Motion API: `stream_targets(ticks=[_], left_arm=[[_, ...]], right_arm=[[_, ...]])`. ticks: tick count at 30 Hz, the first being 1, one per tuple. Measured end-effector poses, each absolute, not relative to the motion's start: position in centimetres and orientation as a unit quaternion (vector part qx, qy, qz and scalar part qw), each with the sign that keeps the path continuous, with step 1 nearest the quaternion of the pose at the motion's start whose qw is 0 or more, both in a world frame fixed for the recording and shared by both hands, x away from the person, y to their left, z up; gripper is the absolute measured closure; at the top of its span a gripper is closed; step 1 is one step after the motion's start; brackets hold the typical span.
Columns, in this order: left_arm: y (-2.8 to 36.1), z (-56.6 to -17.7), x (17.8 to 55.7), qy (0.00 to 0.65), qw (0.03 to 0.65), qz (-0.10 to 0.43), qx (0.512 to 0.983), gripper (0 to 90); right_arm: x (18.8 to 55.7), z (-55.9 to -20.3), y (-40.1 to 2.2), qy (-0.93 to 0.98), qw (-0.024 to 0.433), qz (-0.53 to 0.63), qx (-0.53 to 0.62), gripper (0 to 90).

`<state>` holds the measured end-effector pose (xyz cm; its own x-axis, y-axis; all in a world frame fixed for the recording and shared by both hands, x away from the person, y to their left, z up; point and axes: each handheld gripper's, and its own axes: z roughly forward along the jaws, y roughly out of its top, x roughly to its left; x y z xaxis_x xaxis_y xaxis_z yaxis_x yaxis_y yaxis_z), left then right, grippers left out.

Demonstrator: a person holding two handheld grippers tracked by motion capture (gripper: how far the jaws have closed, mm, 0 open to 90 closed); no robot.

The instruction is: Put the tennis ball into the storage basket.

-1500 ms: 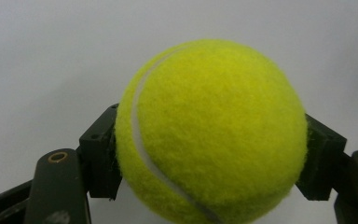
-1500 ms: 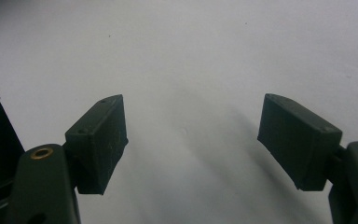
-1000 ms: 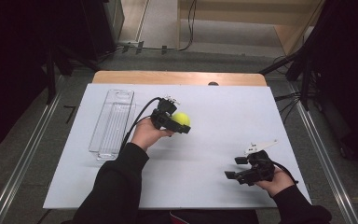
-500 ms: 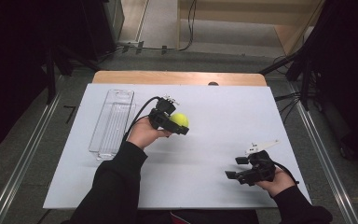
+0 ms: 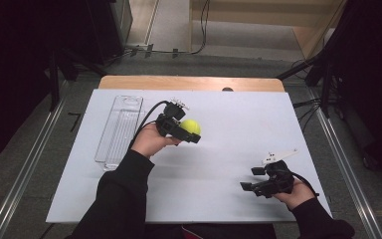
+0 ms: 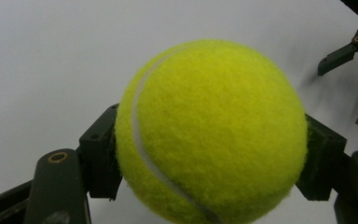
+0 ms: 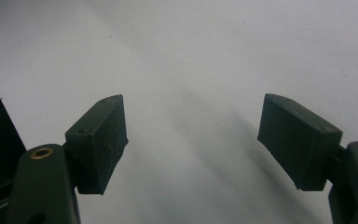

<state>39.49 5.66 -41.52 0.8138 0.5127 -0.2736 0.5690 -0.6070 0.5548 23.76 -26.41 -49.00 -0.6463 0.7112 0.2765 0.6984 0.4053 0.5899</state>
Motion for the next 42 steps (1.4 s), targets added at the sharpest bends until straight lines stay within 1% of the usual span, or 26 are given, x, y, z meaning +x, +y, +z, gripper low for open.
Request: stream_targets(ticks=[15,42], left_arm=[[6.8,-39.7,39.3,0.300,0.328,-0.042,0.895,26.3],[9.7,-36.9,39.2,0.307,0.336,-0.015,0.890,26.3]], right_arm=[[23.7,-49.0,-26.5,0.838,0.011,0.348,0.421,21.7],[23.7,-48.9,-26.5,0.837,0.011,0.347,0.422,21.6]])
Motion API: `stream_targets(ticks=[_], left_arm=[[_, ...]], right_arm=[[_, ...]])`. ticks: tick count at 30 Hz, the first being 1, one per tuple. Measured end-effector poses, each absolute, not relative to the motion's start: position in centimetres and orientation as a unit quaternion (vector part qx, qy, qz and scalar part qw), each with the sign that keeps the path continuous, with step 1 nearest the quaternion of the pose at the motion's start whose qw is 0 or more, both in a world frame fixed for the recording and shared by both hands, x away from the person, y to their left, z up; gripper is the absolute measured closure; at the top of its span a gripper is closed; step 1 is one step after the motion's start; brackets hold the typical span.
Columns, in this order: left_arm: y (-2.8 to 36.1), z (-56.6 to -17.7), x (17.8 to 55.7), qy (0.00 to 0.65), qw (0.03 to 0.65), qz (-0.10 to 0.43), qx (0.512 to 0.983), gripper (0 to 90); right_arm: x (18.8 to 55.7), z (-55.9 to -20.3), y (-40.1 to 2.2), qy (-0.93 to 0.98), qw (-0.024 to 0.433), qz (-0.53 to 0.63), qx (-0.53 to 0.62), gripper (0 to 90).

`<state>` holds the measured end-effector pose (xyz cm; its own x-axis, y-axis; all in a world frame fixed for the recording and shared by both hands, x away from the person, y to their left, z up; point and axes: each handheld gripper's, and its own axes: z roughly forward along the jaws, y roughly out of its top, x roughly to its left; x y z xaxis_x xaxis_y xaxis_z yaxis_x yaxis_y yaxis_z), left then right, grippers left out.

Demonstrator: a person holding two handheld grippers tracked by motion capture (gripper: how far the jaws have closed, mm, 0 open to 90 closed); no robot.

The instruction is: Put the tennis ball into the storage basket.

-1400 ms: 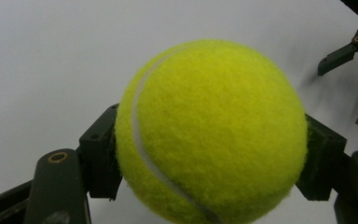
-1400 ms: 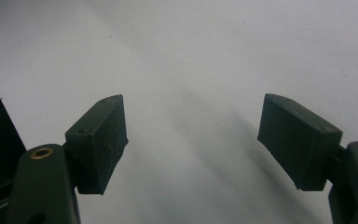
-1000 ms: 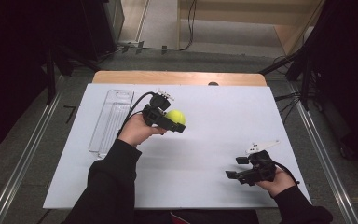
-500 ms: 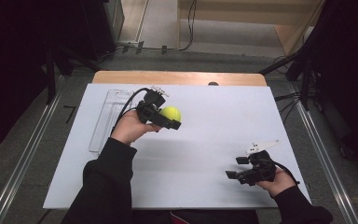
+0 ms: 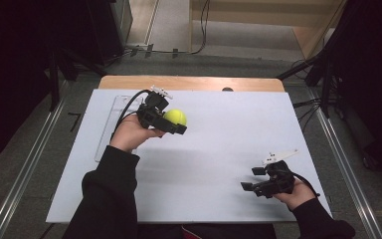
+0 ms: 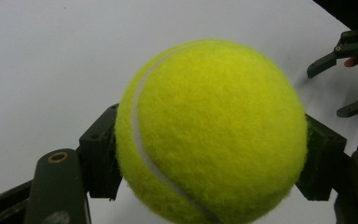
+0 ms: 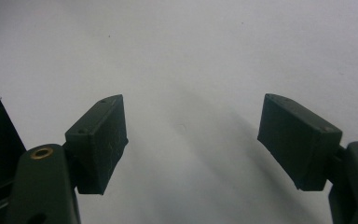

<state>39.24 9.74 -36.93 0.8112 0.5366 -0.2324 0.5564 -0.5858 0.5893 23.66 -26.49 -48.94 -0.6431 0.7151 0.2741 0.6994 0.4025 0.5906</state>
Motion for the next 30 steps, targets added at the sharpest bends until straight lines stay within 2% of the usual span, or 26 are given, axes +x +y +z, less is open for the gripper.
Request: stream_targets(ticks=[30], left_arm=[[13.3,-37.0,40.1,0.353,0.334,0.006,0.874,26.3]], right_arm=[[23.8,-48.9,-26.3,0.840,0.011,0.347,0.417,21.7]])
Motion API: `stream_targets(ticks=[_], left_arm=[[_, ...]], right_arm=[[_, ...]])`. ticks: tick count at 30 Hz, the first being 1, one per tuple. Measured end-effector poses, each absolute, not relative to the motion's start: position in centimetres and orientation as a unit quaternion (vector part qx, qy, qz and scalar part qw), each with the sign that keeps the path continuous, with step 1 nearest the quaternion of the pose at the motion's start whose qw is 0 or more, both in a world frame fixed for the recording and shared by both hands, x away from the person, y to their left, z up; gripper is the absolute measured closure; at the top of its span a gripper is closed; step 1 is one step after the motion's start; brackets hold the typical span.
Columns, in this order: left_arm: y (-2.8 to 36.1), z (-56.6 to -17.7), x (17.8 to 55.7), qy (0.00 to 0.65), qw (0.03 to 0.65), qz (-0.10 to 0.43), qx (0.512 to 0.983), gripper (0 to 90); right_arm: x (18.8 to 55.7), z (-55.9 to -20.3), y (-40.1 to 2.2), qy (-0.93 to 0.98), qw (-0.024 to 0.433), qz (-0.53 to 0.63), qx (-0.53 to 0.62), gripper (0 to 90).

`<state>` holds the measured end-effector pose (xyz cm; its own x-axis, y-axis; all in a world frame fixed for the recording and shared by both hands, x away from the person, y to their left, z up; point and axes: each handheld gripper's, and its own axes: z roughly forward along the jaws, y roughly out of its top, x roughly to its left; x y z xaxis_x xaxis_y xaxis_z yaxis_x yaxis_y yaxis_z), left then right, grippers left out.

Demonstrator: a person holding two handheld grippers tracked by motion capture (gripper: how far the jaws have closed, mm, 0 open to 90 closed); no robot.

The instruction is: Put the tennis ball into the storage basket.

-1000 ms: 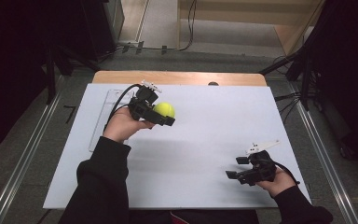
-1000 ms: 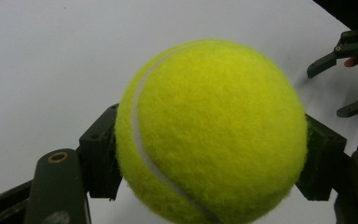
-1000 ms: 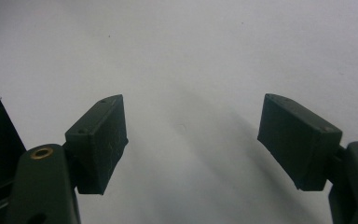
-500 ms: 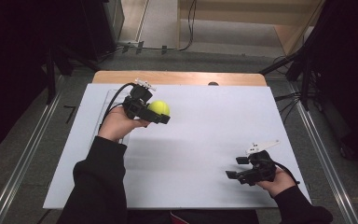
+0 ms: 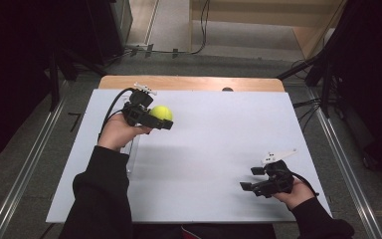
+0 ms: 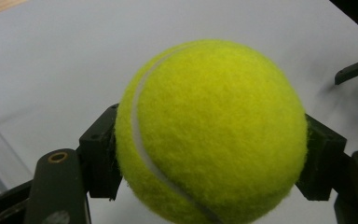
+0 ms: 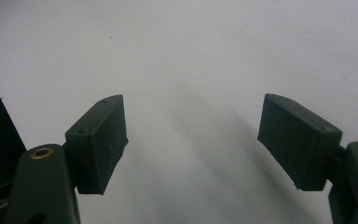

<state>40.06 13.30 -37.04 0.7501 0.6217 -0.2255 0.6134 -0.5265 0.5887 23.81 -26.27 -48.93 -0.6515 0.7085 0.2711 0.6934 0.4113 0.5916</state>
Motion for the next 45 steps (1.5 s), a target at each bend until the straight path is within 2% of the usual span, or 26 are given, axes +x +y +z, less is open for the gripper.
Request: stream_targets(ticks=[32,45], left_arm=[[17.4,-36.9,40.2,0.418,0.336,0.057,0.842,26.3],[19.2,-37.1,40.5,0.444,0.339,0.061,0.827,26.2]], right_arm=[[24.4,-48.9,-25.6,0.846,0.008,0.347,0.405,21.6],[24.5,-48.9,-25.5,0.847,0.007,0.346,0.404,21.6]])
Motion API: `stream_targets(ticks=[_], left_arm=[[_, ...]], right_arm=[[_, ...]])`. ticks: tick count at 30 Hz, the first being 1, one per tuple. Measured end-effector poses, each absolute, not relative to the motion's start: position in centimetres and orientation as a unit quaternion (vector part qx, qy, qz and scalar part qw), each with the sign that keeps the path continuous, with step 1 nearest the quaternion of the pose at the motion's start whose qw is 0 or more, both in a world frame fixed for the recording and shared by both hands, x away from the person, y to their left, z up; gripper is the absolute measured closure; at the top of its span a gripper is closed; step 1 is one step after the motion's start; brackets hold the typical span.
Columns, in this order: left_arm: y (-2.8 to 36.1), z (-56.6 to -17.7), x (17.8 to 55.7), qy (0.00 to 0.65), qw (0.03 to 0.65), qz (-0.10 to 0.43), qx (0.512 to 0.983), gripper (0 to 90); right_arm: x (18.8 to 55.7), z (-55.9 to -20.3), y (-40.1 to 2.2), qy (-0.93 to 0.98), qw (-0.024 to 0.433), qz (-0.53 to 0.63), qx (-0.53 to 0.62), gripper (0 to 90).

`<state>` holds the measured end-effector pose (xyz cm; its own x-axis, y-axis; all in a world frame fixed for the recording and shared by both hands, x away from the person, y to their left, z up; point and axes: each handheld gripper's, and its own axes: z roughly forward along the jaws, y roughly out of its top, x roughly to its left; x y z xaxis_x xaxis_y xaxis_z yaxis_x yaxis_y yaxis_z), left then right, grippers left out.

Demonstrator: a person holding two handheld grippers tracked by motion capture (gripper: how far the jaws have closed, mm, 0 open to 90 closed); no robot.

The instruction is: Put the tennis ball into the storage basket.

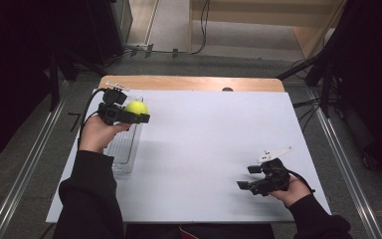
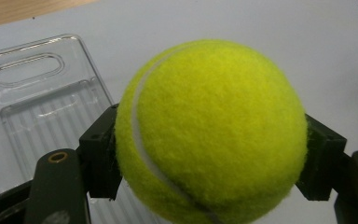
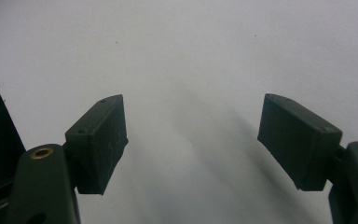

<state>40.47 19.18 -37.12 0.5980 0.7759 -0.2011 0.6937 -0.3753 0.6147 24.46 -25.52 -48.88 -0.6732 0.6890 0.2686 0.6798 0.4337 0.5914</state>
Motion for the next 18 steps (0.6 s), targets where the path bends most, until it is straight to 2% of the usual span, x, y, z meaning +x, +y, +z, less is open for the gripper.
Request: stream_targets(ticks=[18], left_arm=[[21.4,-38.1,41.3,0.497,0.325,0.092,0.800,26.3]], right_arm=[[24.4,-48.9,-25.6,0.846,0.007,0.346,0.405,21.6]])
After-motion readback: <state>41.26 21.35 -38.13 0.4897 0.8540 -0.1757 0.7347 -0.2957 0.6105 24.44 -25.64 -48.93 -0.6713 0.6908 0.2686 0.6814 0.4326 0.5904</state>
